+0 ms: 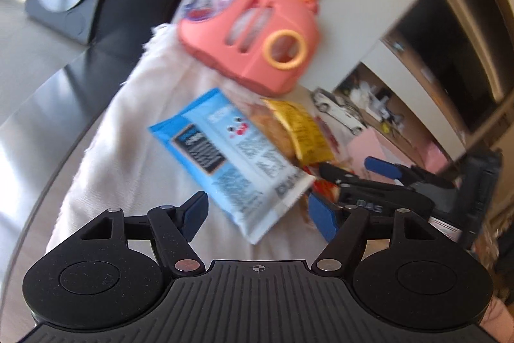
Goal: Organize snacks
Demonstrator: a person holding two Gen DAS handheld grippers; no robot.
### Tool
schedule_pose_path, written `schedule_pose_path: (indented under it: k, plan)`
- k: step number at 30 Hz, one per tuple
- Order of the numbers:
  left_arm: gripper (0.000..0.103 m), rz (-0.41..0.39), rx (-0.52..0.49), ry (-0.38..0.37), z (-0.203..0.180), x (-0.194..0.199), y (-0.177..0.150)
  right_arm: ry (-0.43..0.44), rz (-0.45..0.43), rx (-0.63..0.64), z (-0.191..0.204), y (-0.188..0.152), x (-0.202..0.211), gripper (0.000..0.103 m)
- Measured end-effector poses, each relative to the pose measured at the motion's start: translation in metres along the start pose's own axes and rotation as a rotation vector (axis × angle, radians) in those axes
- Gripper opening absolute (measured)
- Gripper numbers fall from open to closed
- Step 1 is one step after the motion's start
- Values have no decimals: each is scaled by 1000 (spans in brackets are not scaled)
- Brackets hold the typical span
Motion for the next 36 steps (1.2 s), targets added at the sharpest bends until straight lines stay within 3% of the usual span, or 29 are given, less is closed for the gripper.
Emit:
schedule_pose_path:
  k: [4,7,11,16,21,25,29,33,36]
  plan:
    - [75,-49,171,33,39,1,6,238,-52,-6,23,17,13,84]
    - [75,-69,226,54,56,8,8,316,-73,101,57,21,15,84]
    - [75,-78,207,77,60,17,8,282,-81,287,103,18,0,84]
    - [75,-93,175,83,56,26,8,254,-8,291,116,3,-13,82]
    - [75,-80,90,84,40,24,5,250,-38,173,83,-21,40,79]
    - [75,-35,-25,44,7,11,1,118,-74,122,44,-49,81,79]
    - [75,45,-146,-15,-42,-16,-10,29,-20,55,5,-78,99,79]
    - [75,93,-226,-81,-98,-46,-14,43,29,14,-13,-110,110,79]
    - [75,126,-236,-84,-128,-81,-12,79,54,-22,-14,-131,111,79]
Point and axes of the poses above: each gripper's, at about its wrist camera, not at the fingertips, and x roughly against the way its jaws point, z to its left, y to its top, the point moved 5 cm from there along -x, roughly the way its jaws point, and after that the axes turned 1 degree about x, right-handed, at the moved point
